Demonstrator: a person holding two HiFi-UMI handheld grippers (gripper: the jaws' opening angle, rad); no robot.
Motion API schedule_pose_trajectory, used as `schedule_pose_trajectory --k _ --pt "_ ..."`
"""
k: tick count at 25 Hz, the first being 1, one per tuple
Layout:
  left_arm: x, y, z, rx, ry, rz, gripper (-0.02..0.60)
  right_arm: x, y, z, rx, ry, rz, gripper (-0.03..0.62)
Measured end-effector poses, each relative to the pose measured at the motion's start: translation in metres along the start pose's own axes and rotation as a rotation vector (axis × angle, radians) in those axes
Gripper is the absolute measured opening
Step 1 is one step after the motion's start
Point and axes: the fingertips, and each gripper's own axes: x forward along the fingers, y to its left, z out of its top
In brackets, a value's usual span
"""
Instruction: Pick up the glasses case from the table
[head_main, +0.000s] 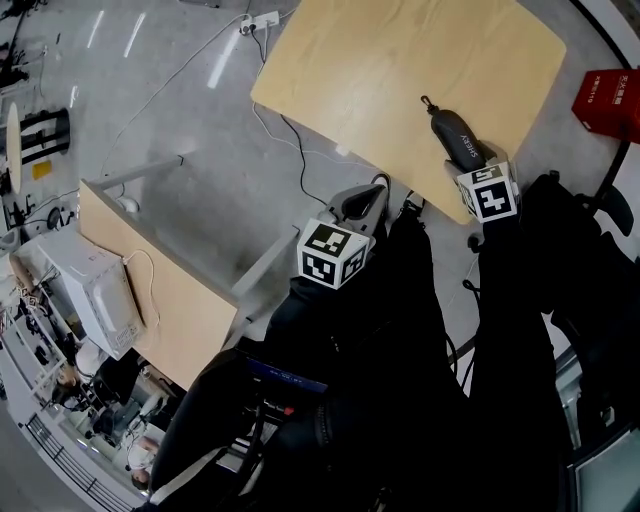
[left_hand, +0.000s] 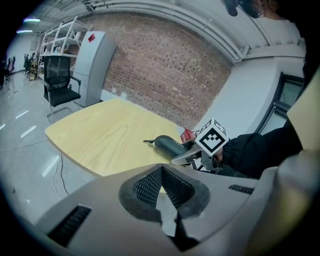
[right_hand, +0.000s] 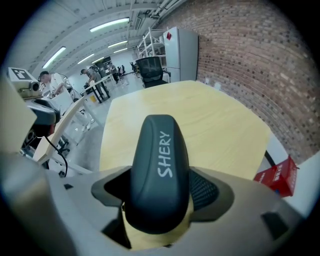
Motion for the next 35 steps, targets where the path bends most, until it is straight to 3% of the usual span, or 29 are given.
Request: schedule_pose_trajectory --k 6,11,17,22,28,35 --pt "-0.007 -0.01 0.018 0.032 -0.027 -0.013 0.0 -0.041 0.01 0.019 0.089 -0.134 -0.008 0.364" --pt "-0.021 -0.017 0.049 0.071 -0.076 -0.016 0.0 -0.099 0.026 0.051 0.141 -0.387 -0.001 0.364" --pt "-0.049 -0.03 0.108 0.131 -0.189 -0.002 0.0 -0.181 0.036 0.076 0.191 -0.578 -0.036 0.364" --pt "-0.078 -0.055 0.157 0.183 -0.299 -0.01 0.0 -0.25 0.043 0.1 0.188 -0.71 -0.083 0.364" --pt "-0.113 -0.09 0.21 0.306 -0.439 -0.03 0.0 -0.331 0.053 0.13 0.181 -0.875 -0.138 0.364" --pt "-0.141 -0.13 0.254 0.384 -0.506 -0.091 0.0 -0.396 0.054 0.156 0.129 -0.995 -0.198 0.364"
